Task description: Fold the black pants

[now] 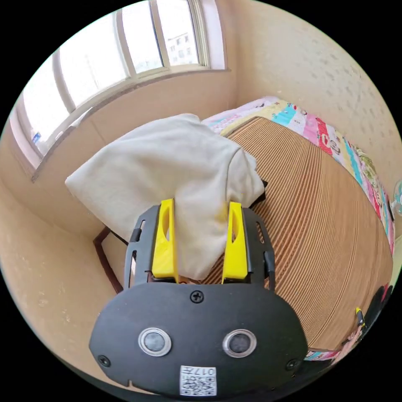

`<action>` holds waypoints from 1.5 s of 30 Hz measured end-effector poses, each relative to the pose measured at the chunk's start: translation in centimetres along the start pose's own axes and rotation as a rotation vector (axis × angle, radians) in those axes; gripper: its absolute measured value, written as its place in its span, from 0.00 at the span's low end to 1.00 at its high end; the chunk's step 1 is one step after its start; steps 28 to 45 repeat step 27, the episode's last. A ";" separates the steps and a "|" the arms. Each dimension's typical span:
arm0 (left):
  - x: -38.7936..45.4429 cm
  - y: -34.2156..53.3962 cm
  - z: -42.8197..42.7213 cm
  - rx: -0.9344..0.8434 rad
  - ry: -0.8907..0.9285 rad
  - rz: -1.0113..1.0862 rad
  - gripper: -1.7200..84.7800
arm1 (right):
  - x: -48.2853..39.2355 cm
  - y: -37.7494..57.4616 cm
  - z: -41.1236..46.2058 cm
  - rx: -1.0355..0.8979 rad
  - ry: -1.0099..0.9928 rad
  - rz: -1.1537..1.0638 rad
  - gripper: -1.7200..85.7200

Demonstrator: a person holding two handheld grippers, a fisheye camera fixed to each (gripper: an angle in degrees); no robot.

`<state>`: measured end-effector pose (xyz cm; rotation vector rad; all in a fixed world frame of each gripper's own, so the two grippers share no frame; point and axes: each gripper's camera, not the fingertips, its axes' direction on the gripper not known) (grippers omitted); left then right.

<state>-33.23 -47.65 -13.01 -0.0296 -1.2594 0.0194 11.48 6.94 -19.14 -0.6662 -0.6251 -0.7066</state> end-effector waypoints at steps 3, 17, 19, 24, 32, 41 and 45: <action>1.5 0.3 1.6 0.035 -0.116 -0.004 0.16 | 0.6 1.1 -1.3 -0.010 -0.011 -0.052 0.33; 8.2 22.4 -10.7 0.134 1.132 0.397 0.08 | 11.5 13.2 -10.0 0.445 -0.483 -0.255 0.05; 7.6 27.3 -8.6 -0.017 1.098 0.323 0.09 | 11.9 13.1 -9.4 0.404 -0.478 -0.270 0.06; 6.3 30.2 -11.9 0.008 0.857 0.337 0.14 | 12.5 13.0 -7.8 0.320 -0.554 -0.327 0.10; 11.0 28.3 -15.1 0.016 0.816 0.445 0.17 | 12.4 12.9 -6.8 0.300 -0.603 -0.345 0.11; 11.0 28.3 -15.1 0.016 0.816 0.445 0.17 | 12.4 12.9 -6.8 0.300 -0.603 -0.345 0.11; 11.0 28.3 -15.1 0.016 0.816 0.445 0.17 | 12.4 12.9 -6.8 0.300 -0.603 -0.345 0.11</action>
